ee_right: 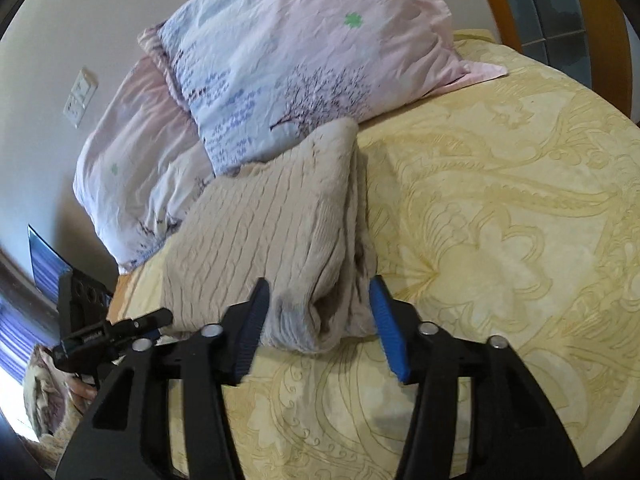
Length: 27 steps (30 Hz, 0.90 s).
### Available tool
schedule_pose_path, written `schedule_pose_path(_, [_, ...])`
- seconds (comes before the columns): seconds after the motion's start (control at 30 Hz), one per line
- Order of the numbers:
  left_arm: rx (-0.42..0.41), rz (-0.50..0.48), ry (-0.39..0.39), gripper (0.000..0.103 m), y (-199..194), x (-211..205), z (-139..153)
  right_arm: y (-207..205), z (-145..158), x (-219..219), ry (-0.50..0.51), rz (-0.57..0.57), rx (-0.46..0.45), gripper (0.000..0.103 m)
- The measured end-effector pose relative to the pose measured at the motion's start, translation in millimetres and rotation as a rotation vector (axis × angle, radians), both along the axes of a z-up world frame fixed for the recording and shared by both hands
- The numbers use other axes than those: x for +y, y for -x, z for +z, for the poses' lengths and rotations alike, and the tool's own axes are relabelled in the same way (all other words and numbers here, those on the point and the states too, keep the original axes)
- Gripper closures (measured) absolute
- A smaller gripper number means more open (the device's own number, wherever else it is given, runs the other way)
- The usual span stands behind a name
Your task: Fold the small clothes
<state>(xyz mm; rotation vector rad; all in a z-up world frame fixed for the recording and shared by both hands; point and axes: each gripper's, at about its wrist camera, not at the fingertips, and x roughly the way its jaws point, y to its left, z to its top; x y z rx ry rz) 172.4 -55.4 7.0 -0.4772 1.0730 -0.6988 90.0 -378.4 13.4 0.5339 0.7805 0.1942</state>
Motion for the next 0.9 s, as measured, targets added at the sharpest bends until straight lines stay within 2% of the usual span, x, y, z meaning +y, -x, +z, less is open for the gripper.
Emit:
schedule_pose_path(0.03, [-0.004,-0.001,-0.003,0.073,0.0,-0.2,-0.1,-1.6,-1.2,3.0,0.007,0.011,0.002,0.082])
schedule_pose_path(0.07, [-0.013,-0.003,-0.013,0.077,0.2,-0.2,0.3,-1.8,-0.4,5.0,0.032,0.004,0.0,0.089])
schedule_pose_path(0.1, [-0.021,-0.008,-0.018,0.083,0.5,-0.2,0.8,-1.1,3.1,6.2,0.056,-0.004,-0.014,0.092])
schedule_pose_path(0.23, [-0.046,-0.02,0.008,0.088,5.7,2.6,6.7,14.8,31.7,-2.9,0.057,-0.064,-0.136,0.094])
schedule_pose_path(0.3, [-0.05,-0.027,0.02,0.089,11.1,4.6,9.4,19.0,37.1,-5.8,0.09,-0.081,-0.146,0.094])
schedule_pose_path(0.43, [-0.042,-0.032,0.012,0.09,20.3,6.8,3.1,10.9,8.7,-6.1,0.173,-0.096,-0.01,0.094])
schedule_pose_path(0.5, [-0.028,-0.028,0.009,0.09,20.2,6.8,-2.5,7.2,-5.7,-6.4,0.173,-0.1,0.036,0.094])
schedule_pose_path(0.67, [-0.027,-0.033,-0.021,0.088,19.5,1.7,-5.7,3.3,-11.6,-13.5,0.127,-0.1,0.071,0.093])
schedule_pose_path(0.7, [-0.03,-0.038,-0.024,0.087,19.4,1.5,-3.6,3.6,-9.2,-15.9,0.114,-0.098,0.077,0.092])
schedule_pose_path(0.73, [-0.03,-0.044,-0.025,0.084,19.6,1.8,-0.9,2.7,-6.0,-18.7,0.091,-0.093,0.08,0.085])
schedule_pose_path(0.77, [-0.03,-0.046,-0.027,0.079,18.8,3.3,3.6,2.4,-0.8,-23.3,0.063,-0.096,0.083,0.07])
schedule_pose_path(0.8, [-0.039,-0.044,-0.022,0.073,16.6,6.3,9.5,2.0,6.0,-28.7,0.038,-0.111,0.073,0.063])
schedule_pose_path(0.83, [-0.05,-0.033,-0.005,0.058,12.5,10.9,16.0,-2.1,12.3,-33.4,0.009,-0.12,0.053,0.051])
schedule_pose_path(0.87, [-0.058,-0.013,0.008,0.043,7.8,15.0,21.2,-5.8,17.1,-36.1,-0.015,-0.125,0.041,0.046])
schedule_pose_path(0.9, [-0.06,0.016,0.022,0.039,-1.1,20.0,26.6,-12.9,21.0,-40.7,-0.048,-0.122,0.036,0.046])
